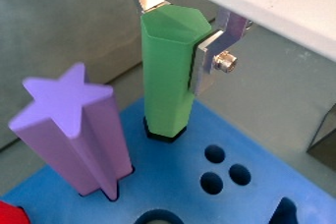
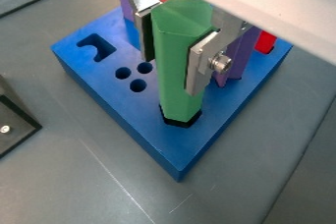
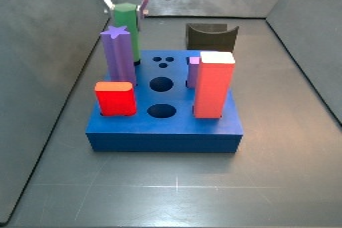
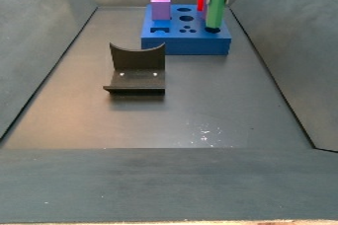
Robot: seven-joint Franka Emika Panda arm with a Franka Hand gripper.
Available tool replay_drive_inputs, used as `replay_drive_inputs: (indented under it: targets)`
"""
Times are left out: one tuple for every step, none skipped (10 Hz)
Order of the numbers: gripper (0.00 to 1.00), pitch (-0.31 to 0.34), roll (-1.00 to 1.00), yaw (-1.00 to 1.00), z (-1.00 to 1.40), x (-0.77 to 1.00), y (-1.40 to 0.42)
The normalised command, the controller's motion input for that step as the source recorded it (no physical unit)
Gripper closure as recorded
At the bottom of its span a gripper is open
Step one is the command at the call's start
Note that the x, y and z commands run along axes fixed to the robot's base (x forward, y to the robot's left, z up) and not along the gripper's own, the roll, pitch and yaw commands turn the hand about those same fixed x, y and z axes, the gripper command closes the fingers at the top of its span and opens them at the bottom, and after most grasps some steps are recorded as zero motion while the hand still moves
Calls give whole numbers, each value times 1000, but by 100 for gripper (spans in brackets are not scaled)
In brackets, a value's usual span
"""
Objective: Pick up the hexagon object. Move up. Move to above the board. Insert the hexagon object.
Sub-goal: Insert the hexagon object.
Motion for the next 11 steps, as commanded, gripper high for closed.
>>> replay_drive_inputs:
  targets:
    - [100, -79, 9, 29, -134, 0, 0]
    - [100, -80, 11, 60, -140, 0, 0]
    - [100, -74, 0, 71, -160, 0, 0]
    - [100, -74, 0, 63, -186, 0, 0]
    - [100, -97, 6, 66, -214, 0, 0]
    - [100, -86, 41, 60, -237, -14, 0]
    - [100, -81, 81, 66, -314, -6, 0]
    - [100, -137, 137, 57, -509, -51, 0]
    - [100, -144, 136, 49, -566, -23, -17]
    - [100, -136, 129, 40, -563, -3, -26]
    - [100, -121, 131, 31, -549, 0, -17]
